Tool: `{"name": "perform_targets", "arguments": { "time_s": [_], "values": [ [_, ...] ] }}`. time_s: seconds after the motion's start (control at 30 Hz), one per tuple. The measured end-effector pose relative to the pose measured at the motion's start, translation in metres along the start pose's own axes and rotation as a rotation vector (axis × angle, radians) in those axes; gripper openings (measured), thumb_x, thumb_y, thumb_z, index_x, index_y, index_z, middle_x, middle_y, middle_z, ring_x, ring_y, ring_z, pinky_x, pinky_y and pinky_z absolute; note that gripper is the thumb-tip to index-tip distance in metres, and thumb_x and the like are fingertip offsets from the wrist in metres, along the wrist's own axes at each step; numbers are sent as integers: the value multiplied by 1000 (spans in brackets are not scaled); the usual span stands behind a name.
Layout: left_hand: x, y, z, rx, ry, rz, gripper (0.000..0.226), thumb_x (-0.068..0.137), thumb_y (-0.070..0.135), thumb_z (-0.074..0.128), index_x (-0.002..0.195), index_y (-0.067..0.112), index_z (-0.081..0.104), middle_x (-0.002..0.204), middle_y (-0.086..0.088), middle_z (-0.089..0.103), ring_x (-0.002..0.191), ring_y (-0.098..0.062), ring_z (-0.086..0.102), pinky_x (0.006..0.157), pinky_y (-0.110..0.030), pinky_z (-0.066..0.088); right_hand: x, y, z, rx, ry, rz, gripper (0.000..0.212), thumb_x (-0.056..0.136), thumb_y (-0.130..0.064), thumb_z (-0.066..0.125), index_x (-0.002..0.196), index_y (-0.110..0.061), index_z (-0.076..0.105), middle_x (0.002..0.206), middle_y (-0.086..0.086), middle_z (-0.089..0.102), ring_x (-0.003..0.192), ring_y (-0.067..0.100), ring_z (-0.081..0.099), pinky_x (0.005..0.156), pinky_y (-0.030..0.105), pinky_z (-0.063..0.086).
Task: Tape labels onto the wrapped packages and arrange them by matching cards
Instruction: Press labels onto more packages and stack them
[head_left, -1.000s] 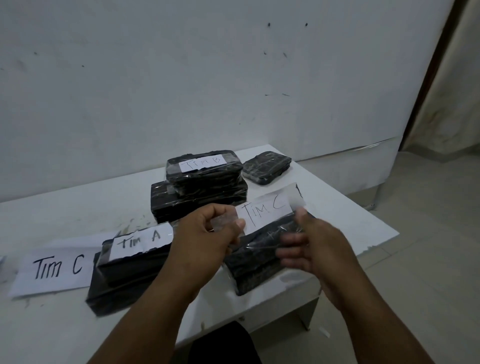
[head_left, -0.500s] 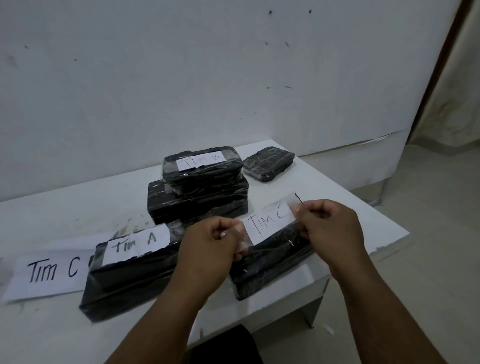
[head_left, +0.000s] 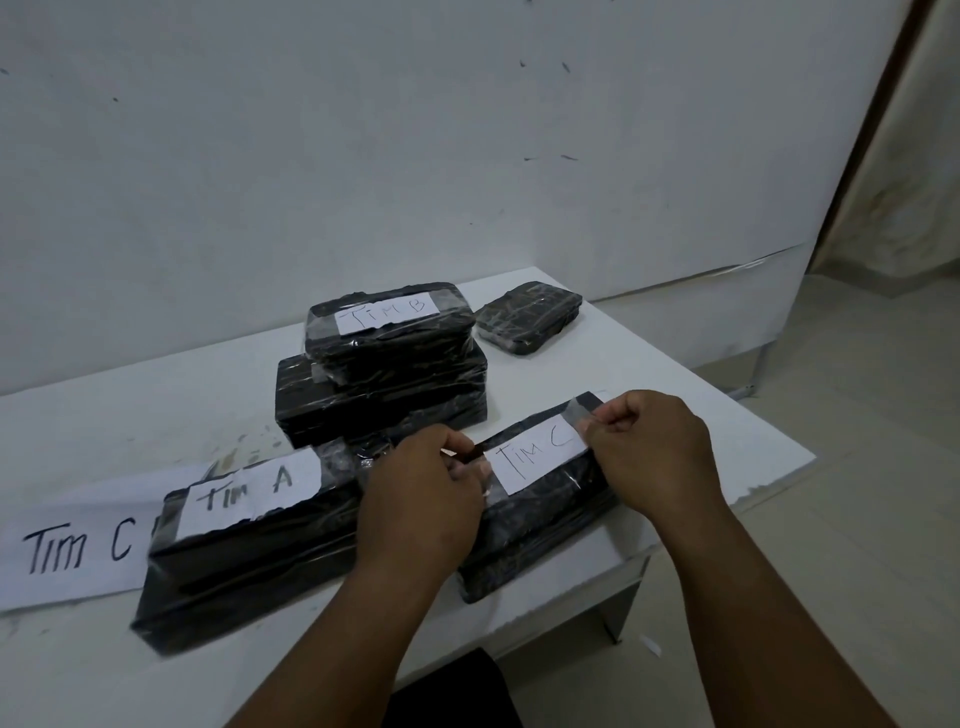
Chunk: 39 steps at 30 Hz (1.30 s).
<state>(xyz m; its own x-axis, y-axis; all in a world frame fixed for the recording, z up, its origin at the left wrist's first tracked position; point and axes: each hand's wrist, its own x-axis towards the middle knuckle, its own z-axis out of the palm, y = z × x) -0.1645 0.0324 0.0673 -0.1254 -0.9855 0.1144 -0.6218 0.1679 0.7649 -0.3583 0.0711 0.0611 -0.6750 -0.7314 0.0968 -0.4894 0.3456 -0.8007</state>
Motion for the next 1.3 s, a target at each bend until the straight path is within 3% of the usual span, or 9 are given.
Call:
{"name": "perform_targets", "arguments": {
  "time_s": [0.43, 0.7, 0.87, 0.93, 1.0, 1.07, 1.17, 1.23, 1.3],
  "values": [
    [-3, 1, 2, 37, -41, 13, 17, 89, 33, 76, 103, 32, 66, 77, 10, 68, 77, -9, 67, 77, -38, 59, -1, 4, 3, -39, 2, -15, 16, 88, -31, 77, 77, -26, 66, 80, -11, 70, 82, 12, 65, 72, 24, 43],
    [2, -1, 4, 31, -45, -23, 22, 86, 33, 77, 104, 33, 64, 76, 9, 68, 77, -11, 67, 78, -38, 59, -1, 4, 5, -53, 22, -18, 15, 86, -30, 78, 77, -26, 66, 80, -11, 69, 81, 10, 64, 62, 18, 38],
    [1, -7, 4, 138, 14, 74, 43, 82, 37, 82, 119, 34, 59, 115, 8, 51, 99, -12, 55, 83, -28, 46, -3, 6, -2, 38, 96, 3, 35, 74, -33, 91, 95, -21, 67, 89, -9, 65, 80, 7, 61, 59, 11, 34],
    [-1, -9, 4, 163, 54, 167, 44, 83, 25, 81, 122, 29, 61, 120, 6, 46, 101, -11, 52, 86, -26, 44, -3, 8, -4, 23, 139, -13, 44, 74, -33, 91, 107, -19, 66, 103, -4, 64, 92, 12, 60, 62, 8, 32],
    [-4, -8, 6, 204, 87, 367, 40, 84, 9, 71, 122, 21, 66, 124, 4, 51, 108, -15, 55, 93, -30, 47, -6, 11, -3, -38, 192, -114, 39, 83, -30, 83, 118, -21, 66, 118, 1, 63, 107, 19, 60, 72, 12, 39],
    [-8, -8, 12, 272, 21, 549, 41, 88, 15, 58, 128, 21, 65, 139, 1, 54, 127, -21, 51, 106, -39, 45, -15, 11, 2, -190, 182, -286, 37, 93, -41, 68, 129, -31, 63, 134, -1, 59, 121, 23, 53, 90, 34, 44],
    [-17, -9, 23, 440, -258, 617, 61, 99, 42, 36, 159, 30, 30, 170, 8, 17, 157, -15, 7, 126, -42, 15, -29, 10, 12, -469, -113, -429, 51, 99, -58, 25, 146, -49, 43, 160, -18, 37, 149, 13, 26, 115, 53, 16],
    [-19, -13, 28, 558, -343, 569, 71, 101, 54, 27, 164, 31, 3, 171, 11, -4, 156, -9, -15, 127, -39, -3, -35, 14, 17, -568, -247, -428, 67, 93, -63, -2, 153, -53, 27, 166, -25, 18, 156, 8, 2, 119, 58, -4],
    [-22, -12, 30, 611, -346, 521, 80, 99, 61, 24, 163, 25, -7, 171, 6, -14, 154, -9, -21, 126, -39, -9, -37, 19, 18, -620, -251, -430, 74, 89, -63, -11, 157, -51, 17, 168, -25, 9, 157, 8, -10, 119, 62, -11]
  ]
}}
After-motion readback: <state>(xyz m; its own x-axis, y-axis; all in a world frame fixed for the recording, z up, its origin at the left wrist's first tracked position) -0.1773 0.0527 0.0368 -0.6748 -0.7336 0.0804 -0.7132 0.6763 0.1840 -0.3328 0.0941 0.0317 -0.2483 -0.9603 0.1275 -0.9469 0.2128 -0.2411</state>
